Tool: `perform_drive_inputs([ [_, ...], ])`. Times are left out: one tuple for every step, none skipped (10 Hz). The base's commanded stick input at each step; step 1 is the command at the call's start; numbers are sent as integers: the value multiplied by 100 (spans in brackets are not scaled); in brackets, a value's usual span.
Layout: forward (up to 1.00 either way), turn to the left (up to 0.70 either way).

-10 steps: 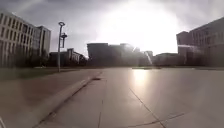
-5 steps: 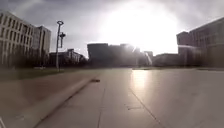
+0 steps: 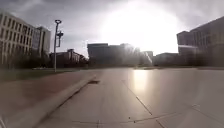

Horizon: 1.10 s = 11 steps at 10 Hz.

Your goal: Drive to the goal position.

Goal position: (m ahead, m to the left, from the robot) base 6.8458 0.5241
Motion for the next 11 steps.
perform_drive_inputs([
  [70,0],
  [70,0],
  [70,0],
  [70,0],
  [70,0],
  [70,0],
  [70,0],
  [70,0],
  [70,0],
  [70,0],
  [70,0],
])
